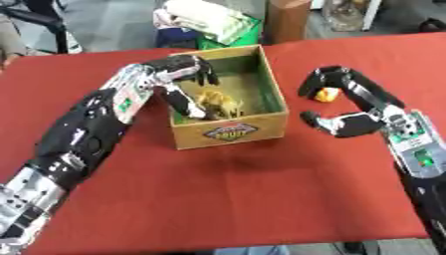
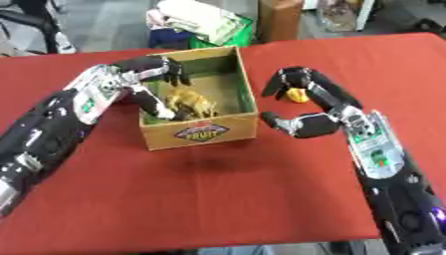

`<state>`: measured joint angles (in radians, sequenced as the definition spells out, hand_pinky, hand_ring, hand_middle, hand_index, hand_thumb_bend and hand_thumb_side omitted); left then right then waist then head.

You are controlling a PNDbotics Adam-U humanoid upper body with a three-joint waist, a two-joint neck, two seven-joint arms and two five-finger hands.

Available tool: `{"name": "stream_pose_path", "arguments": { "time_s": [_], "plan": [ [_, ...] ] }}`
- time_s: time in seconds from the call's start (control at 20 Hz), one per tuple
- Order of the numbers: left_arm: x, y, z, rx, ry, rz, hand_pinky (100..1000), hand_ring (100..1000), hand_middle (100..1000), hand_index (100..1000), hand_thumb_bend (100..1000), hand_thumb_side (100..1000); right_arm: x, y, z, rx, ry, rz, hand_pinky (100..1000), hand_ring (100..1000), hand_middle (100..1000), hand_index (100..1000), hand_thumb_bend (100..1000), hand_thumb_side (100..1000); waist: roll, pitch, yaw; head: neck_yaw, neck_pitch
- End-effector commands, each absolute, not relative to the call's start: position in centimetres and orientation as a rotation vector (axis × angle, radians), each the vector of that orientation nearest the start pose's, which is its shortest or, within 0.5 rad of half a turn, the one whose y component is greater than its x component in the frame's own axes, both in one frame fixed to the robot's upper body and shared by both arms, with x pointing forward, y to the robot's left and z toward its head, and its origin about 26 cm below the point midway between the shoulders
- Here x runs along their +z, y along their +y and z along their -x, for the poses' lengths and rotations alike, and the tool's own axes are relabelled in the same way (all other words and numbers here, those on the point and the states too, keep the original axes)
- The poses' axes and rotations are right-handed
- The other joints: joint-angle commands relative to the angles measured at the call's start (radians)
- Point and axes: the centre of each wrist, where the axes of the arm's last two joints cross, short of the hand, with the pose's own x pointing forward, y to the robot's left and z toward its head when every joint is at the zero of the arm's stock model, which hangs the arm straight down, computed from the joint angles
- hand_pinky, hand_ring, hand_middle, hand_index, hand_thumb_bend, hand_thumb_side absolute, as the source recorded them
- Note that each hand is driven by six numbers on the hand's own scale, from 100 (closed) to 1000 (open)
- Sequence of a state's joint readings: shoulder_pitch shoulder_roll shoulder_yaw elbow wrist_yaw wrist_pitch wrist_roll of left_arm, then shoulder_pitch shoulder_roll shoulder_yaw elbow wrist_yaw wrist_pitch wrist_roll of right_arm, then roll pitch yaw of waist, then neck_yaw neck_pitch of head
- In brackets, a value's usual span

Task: Pick up objects on the table and place them in the box.

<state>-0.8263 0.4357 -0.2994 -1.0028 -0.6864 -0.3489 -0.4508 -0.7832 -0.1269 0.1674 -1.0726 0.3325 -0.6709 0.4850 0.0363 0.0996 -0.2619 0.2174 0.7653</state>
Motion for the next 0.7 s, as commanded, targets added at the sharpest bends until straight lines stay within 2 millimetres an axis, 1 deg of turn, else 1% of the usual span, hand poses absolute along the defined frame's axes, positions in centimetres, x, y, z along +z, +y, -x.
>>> {"name": "stream_pose_path", "arguments": {
  "time_s": [0.05, 0.1, 0.2, 0.25, 0.35, 0.45, 0.5, 0.6, 0.7],
  "plan": [
    [16.8, 26.4, -45.8, -1.726, -1.493, -0.543, 725, 731, 754, 819, 628, 375, 13.2, -15.5, -44.8, 1.668, -2.213, -0.202, 585, 665, 612, 664, 337, 501, -0.003, -0.016, 0.004, -0.006, 0.005],
    [17.7, 26.7, -45.7, -1.687, -1.530, -0.561, 686, 671, 694, 791, 504, 350, 13.2, -15.7, -44.8, 1.668, -2.211, -0.197, 586, 666, 613, 665, 336, 504, -0.004, -0.016, 0.008, -0.010, 0.005],
    [19.5, 27.5, -45.4, -1.524, -1.661, -0.627, 652, 620, 635, 768, 427, 319, 13.0, -16.0, -44.8, 1.668, -2.203, -0.188, 585, 666, 613, 664, 336, 504, -0.004, -0.017, 0.015, -0.013, 0.005],
    [20.4, 27.9, -45.2, -1.434, -1.725, -0.663, 653, 618, 631, 766, 436, 312, 12.9, -16.1, -44.8, 1.667, -2.200, -0.186, 585, 666, 613, 664, 336, 503, -0.004, -0.018, 0.019, -0.015, 0.005],
    [22.1, 28.9, -44.7, -1.309, -1.806, -0.743, 657, 621, 635, 769, 440, 302, 12.9, -16.2, -44.8, 1.664, -2.198, -0.180, 585, 666, 613, 664, 335, 503, -0.003, -0.019, 0.024, -0.019, 0.005],
    [23.2, 30.5, -44.1, -1.230, -1.814, -0.812, 661, 628, 643, 774, 426, 288, 12.8, -16.5, -44.9, 1.659, -2.194, -0.171, 585, 666, 613, 664, 336, 503, -0.002, -0.021, 0.029, -0.027, 0.005],
    [23.4, 31.2, -43.9, -1.201, -1.803, -0.839, 667, 637, 654, 781, 425, 285, 12.8, -16.7, -44.9, 1.657, -2.193, -0.167, 585, 666, 612, 664, 336, 503, -0.001, -0.022, 0.032, -0.030, 0.005],
    [23.2, 33.1, -43.5, -1.147, -1.751, -0.889, 669, 642, 661, 784, 423, 275, 12.7, -16.9, -44.9, 1.650, -2.191, -0.159, 584, 665, 612, 664, 337, 500, 0.000, -0.023, 0.038, -0.036, 0.005],
    [22.3, 34.9, -43.3, -1.102, -1.683, -0.921, 673, 656, 680, 791, 442, 273, 12.7, -17.1, -44.9, 1.646, -2.190, -0.152, 585, 665, 612, 664, 336, 501, -0.001, -0.023, 0.044, -0.044, 0.005]
  ]
}}
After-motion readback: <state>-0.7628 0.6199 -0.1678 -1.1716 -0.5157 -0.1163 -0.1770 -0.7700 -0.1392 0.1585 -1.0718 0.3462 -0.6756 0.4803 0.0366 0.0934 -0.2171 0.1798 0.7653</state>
